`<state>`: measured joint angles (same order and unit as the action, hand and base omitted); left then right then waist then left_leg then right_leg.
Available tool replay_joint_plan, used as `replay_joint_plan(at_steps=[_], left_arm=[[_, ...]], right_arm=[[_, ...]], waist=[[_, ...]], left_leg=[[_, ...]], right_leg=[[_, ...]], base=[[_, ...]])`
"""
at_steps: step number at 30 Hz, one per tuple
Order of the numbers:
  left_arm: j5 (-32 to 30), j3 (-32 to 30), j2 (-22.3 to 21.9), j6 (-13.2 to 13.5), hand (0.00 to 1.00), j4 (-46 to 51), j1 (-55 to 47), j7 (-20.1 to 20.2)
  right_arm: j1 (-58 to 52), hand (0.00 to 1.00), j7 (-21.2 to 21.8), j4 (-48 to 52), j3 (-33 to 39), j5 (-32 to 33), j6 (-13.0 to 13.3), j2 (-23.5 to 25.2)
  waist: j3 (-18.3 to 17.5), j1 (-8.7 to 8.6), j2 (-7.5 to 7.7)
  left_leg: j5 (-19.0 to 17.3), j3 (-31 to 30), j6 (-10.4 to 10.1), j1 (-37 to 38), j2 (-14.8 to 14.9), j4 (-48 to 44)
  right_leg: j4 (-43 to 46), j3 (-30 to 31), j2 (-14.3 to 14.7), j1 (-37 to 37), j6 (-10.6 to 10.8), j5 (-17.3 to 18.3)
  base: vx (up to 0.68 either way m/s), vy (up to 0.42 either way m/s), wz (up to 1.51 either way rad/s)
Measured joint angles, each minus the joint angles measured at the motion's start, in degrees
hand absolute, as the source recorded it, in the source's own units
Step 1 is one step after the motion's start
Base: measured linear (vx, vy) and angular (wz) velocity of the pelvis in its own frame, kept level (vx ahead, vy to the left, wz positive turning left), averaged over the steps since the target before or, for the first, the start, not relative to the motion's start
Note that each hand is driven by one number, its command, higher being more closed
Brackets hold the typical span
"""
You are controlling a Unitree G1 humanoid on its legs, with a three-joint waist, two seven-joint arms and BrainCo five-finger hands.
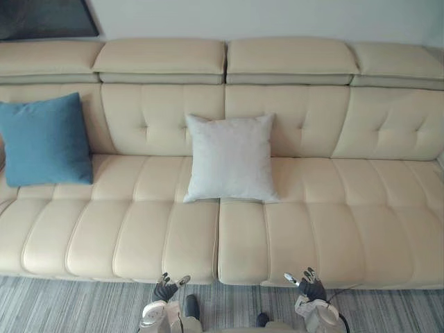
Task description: Pick up cushions and gather them together orderly.
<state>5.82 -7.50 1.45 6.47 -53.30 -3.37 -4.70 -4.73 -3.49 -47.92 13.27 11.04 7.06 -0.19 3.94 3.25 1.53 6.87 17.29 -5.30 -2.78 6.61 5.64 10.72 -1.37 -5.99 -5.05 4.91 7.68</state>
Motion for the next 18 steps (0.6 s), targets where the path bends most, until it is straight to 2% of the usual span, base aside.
replay_joint_plan(at_steps=[2,4,5,6,8,9,10,11,12,15,16,17,18], left_arm=[[-0.32,-0.15,-0.07,-0.54,0.0,-0.42,1.22,-0.12],[-1.15,-1.0,-0.82,-0.64,0.0,-0.47,1.27,-0.09],[-1.28,-2.77,-1.12,-0.67,0.0,-0.42,1.25,-0.12],[-1.26,-3.04,-0.94,-0.71,0.0,-0.37,0.93,-0.2],[-1.26,-3.94,-0.86,-0.78,0.0,-0.35,0.28,-0.2],[-1.22,-4.81,-0.87,-0.87,0.0,0.03,-0.02,-0.21],[-1.22,-5.29,-1.0,-1.02,0.0,-0.13,0.49,-0.33],[-1.2,-5.2,-2.18,-1.31,0.0,-0.27,0.49,-0.36],[-1.2,-4.73,-2.82,-1.34,0.0,-0.28,0.28,-0.45],[-1.18,-3.63,-3.78,-1.32,0.0,-1.23,0.6,-0.6],[-1.19,-3.62,-3.94,-1.28,0.0,-1.45,0.8,-0.57],[-1.2,-3.66,-3.68,-1.19,0.0,-1.32,1.06,-0.42],[-1.19,-4.4,-3.3,-1.11,0.0,-0.34,2.2,-0.41]], right_arm=[[0.25,0.0,-0.02,-1.05,-0.9,-0.1,-0.81,0.32],[0.52,0.0,0.01,-1.57,-1.81,-0.55,-0.92,0.51],[1.24,0.0,0.02,-2.52,-2.27,-1.8,-1.06,0.95],[1.11,0.0,0.05,-3.37,-2.4,-2.15,-1.2,1.29],[1.17,0.0,0.08,-4.51,-2.55,-2.19,-1.25,1.44],[1.78,0.0,0.08,-4.93,-2.73,-2.19,-1.31,1.48],[2.73,0.0,0.05,-5.21,-2.64,-2.19,-1.42,1.2],[3.21,0.0,-0.05,-5.19,-2.33,-2.2,-1.64,0.25],[3.12,0.0,-0.31,-5.19,-2.21,-2.14,-1.66,-0.07],[3.16,0.0,-1.24,-5.19,-2.29,-2.02,-1.66,-0.88],[3.14,0.0,-1.51,-5.23,-2.27,-2.02,-1.67,-1.02],[2.78,0.0,-1.69,-5.27,-2.24,-2.02,-1.71,-0.87],[2.78,0.0,-1.83,-5.54,-2.25,-2.03,-1.86,-0.05]], waist=[[0.4,0.06,0.55],[0.09,0.49,-0.04],[0.18,0.19,0.02],[-0.52,0.25,1.27],[-1.24,0.73,2.38],[-1.68,1.03,3.13],[-1.71,1.68,3.04],[-1.55,2.84,0.8],[-1.58,3.16,-1.24],[-0.86,3.29,-3.77],[0.04,2.98,-4.77],[0.6,2.51,-4.15],[1.57,3.57,-2.35]], left_leg=[[-1.59,0.34,0.5,-1.18,0.58,-3.22],[-2.96,1.01,1.3,-2.46,2.72,-5.3],[-3.0,0.91,1.47,-3.62,3.09,-7.15],[-2.79,-0.01,1.18,-4.42,2.87,-9.45],[-2.64,-0.56,1.08,-6.46,2.86,-12.04],[-2.62,-0.59,1.05,-8.26,3.01,-14.07],[-2.17,-0.9,0.71,-9.77,4.21,-15.67],[-1.4,-1.04,1.07,-10.48,6.3,-15.89],[0.27,-1.43,1.48,-11.47,8.11,-15.93],[4.61,-2.69,-0.96,-13.83,10.76,-14.86],[9.59,-3.31,-1.16,-13.98,11.4,-11.83],[13.84,-3.25,-2.09,-14.09,11.19,-9.58],[9.7,-2.21,-2.29,-14.44,10.83,-14.64]], right_leg=[[4.05,-0.06,0.07,-1.89,0.49,-0.34],[7.16,0.18,0.58,-2.98,1.29,-0.4],[20.45,-0.43,-0.14,-5.88,1.27,3.75],[32.24,-0.45,-1.74,-6.33,2.83,5.9],[36.75,0.24,-3.6,-4.68,3.3,5.8],[35.78,1.29,-4.74,-3.31,3.11,4.02],[32.76,1.46,-3.05,-2.46,4.44,6.7],[28.94,0.81,-0.68,-1.4,3.55,7.4],[24.0,-1.02,1.12,1.03,2.2,8.91],[19.14,-4.66,4.1,2.06,0.91,12.73],[18.69,-5.93,5.1,1.87,0.64,12.71],[17.75,-7.96,4.71,1.71,0.24,12.56],[16.01,-10.74,3.36,1.96,-5.47,12.98]], base=[[-0.03,-0.005,-0.08],[-0.07,-0.029,-0.14],[-0.07,-0.1,0.14],[-0.06,-0.09,0.27],[-0.06,-0.153,0.19],[-0.18,-0.3,0.06],[-0.21,-0.258,-0.2],[-0.25,-0.246,-0.19],[-0.25,-0.215,-0.16],[-0.3,-0.244,0.13],[-0.39,-0.226,0.42],[-0.4,-0.174,0.28],[-0.35,-0.186,-0.1]])
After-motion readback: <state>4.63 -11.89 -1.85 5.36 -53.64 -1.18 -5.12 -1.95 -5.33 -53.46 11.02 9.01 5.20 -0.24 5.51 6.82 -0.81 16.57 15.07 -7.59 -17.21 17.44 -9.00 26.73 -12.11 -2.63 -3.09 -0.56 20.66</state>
